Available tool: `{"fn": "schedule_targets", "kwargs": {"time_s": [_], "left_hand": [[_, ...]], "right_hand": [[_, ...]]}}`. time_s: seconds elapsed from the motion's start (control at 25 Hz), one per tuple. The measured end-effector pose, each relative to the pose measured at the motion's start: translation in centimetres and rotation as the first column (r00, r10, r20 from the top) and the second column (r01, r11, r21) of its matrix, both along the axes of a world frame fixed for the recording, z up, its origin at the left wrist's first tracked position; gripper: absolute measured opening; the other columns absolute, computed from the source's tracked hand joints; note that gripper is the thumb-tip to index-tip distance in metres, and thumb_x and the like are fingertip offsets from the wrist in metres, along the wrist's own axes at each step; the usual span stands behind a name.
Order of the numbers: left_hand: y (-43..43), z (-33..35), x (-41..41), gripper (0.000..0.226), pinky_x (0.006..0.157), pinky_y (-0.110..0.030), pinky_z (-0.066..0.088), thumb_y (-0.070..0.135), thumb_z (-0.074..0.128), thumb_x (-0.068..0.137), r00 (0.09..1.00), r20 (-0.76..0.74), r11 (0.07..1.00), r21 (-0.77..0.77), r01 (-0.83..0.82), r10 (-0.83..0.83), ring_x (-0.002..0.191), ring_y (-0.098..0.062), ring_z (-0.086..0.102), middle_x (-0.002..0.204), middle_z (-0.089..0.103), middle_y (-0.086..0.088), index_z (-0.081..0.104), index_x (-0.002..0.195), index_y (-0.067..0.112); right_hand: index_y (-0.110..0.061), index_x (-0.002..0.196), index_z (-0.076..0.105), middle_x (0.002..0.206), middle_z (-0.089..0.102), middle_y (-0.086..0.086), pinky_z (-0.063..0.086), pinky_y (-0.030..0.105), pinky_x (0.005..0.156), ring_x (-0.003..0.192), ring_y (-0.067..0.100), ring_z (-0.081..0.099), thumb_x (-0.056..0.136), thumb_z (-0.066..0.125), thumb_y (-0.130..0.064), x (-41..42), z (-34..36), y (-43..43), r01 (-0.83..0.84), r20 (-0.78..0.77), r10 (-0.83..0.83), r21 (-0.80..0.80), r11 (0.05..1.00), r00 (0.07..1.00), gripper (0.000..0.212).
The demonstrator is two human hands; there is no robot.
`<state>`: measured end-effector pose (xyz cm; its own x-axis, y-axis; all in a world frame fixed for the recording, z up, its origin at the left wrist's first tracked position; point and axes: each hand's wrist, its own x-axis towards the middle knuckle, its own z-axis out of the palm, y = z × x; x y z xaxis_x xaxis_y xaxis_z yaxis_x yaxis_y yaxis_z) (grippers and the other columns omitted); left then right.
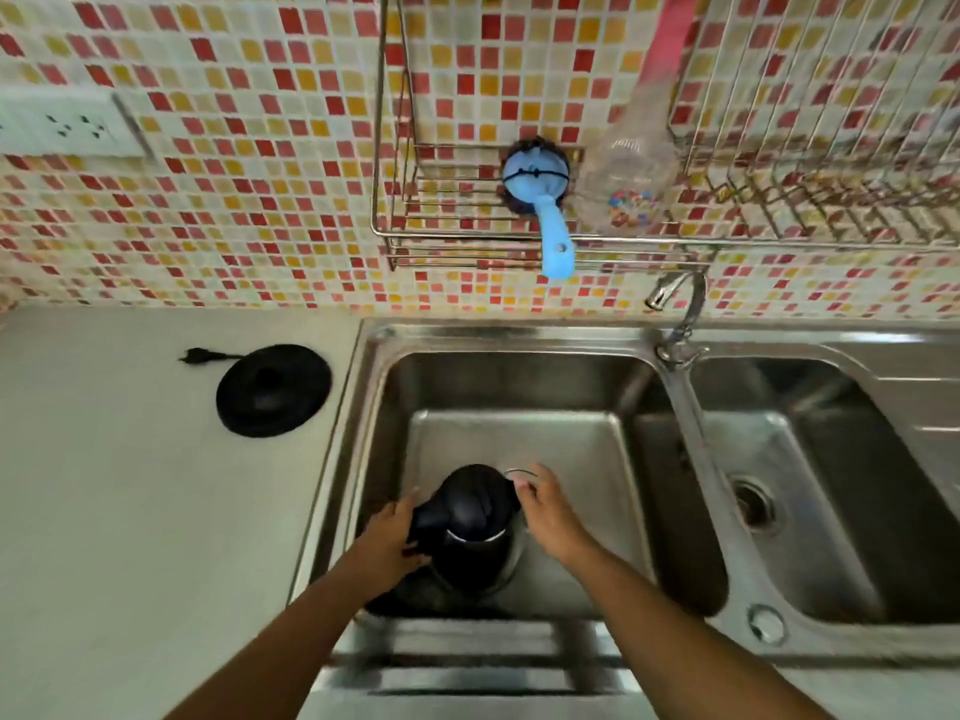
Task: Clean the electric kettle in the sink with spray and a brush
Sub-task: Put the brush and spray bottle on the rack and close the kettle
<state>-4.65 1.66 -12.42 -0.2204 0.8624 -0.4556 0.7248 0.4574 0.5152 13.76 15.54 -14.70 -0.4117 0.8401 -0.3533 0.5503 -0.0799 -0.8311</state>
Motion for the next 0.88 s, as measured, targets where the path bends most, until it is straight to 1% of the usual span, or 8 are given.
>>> {"fn": "schedule_targets", "kwargs": {"time_s": [0.08,0.2,0.28,0.36,0.44,0.64,0.8,0.88], "left_hand": [[0.1,-0.5,-0.1,0.063,0.084,-0.017,0.035,0.009,0.066,0.087,0.995,0.072,0.995,0.062,-0.077,0.072,0.12,-0.03,0.052,0.13,0.051,-0.021,0.033,0.138,-0.006],[0.0,-0.6,0.0,0.043,0.081,-0.018,0.034,0.003,0.064,0.087,0.991,0.1,0.978,0.179,-0.109,0.092,0.107,-0.03,0.057,0.107,0.054,-0.012,0.045,0.124,-0.006],[-0.2,0.2,-0.1,0.034,0.078,-0.023,0.037,-0.001,0.066,0.084,0.984,0.157,0.95,0.285,-0.125,0.082,0.097,-0.026,0.058,0.099,0.056,-0.005,0.052,0.114,0.001],[0.0,2.0,-0.5,0.035,0.076,-0.028,0.043,-0.003,0.068,0.081,0.968,0.24,0.922,0.355,-0.155,0.07,0.088,-0.019,0.06,0.09,0.061,0.0,0.054,0.104,0.02],[0.8,4.6,-0.7,0.04,0.075,-0.026,0.05,-0.001,0.068,0.081,0.959,0.281,0.899,0.409,-0.158,0.041,0.084,-0.01,0.063,0.088,0.064,0.005,0.055,0.1,0.033],[1.8,11.6,-0.6,0.037,0.079,-0.008,0.047,0.004,0.068,0.085,0.963,0.267,0.825,0.538,-0.172,0.027,0.094,-0.01,0.064,0.105,0.066,-0.003,0.057,0.117,0.018],[1.1,16.7,-1.9,0.036,0.083,-0.007,0.046,0.012,0.068,0.086,0.948,0.316,0.761,0.603,-0.239,0.047,0.098,0.001,0.063,0.105,0.066,0.007,0.057,0.119,0.018],[0.4,18.7,-4.0,0.034,0.088,-0.015,0.048,0.019,0.068,0.086,0.939,0.33,0.707,0.642,-0.296,0.093,0.102,-0.002,0.062,0.107,0.066,0.007,0.058,0.119,0.018]], "right_hand": [[-0.006,0.133,0.048,0.132,0.053,0.008,0.039,0.043,0.109,0.125,0.028,0.05,0.092,0.042,-0.053,-0.1,-1.8,-0.7,0.045,0.009,-0.044,-0.158,0.986,0.999,0.062],[-0.015,0.143,0.037,0.144,0.047,0.011,0.038,0.048,0.11,0.133,0.031,0.045,0.084,0.042,-0.066,-0.1,-2.4,-1.0,0.114,0.04,-0.107,-0.302,0.946,0.993,0.078],[-0.012,0.137,0.045,0.134,0.055,0.009,0.04,0.041,0.107,0.127,0.028,0.05,0.091,0.041,-0.058,0.4,0.2,-1.6,0.12,0.023,-0.118,-0.25,0.961,0.993,0.066],[-0.012,0.13,0.048,0.118,0.057,0.001,0.04,0.031,0.096,0.114,0.019,0.053,0.099,0.039,-0.044,1.1,3.8,-2.0,0.127,0.004,-0.129,-0.198,0.972,0.992,0.045],[-0.014,0.127,0.048,0.11,0.056,0.0,0.037,0.028,0.087,0.106,0.018,0.053,0.101,0.037,-0.043,1.7,6.2,-2.0,0.16,-0.039,-0.166,-0.136,0.978,0.985,0.041],[-0.01,0.123,0.054,0.109,0.064,0.01,0.043,0.032,0.088,0.11,0.03,0.059,0.101,0.035,-0.041,0.9,12.2,-1.5,0.204,-0.176,-0.187,0.083,0.975,0.966,0.043],[-0.013,0.132,0.046,0.125,0.061,0.009,0.037,0.027,0.089,0.119,0.028,0.055,0.102,0.032,-0.039,-1.2,17.6,-1.5,0.137,-0.265,-0.076,0.221,0.966,0.961,0.042],[-0.016,0.137,0.042,0.134,0.056,0.007,0.033,0.024,0.093,0.125,0.025,0.051,0.103,0.032,-0.038,-3.6,19.7,-2.0,0.1,-0.304,-0.019,0.252,0.963,0.953,0.042]]}}
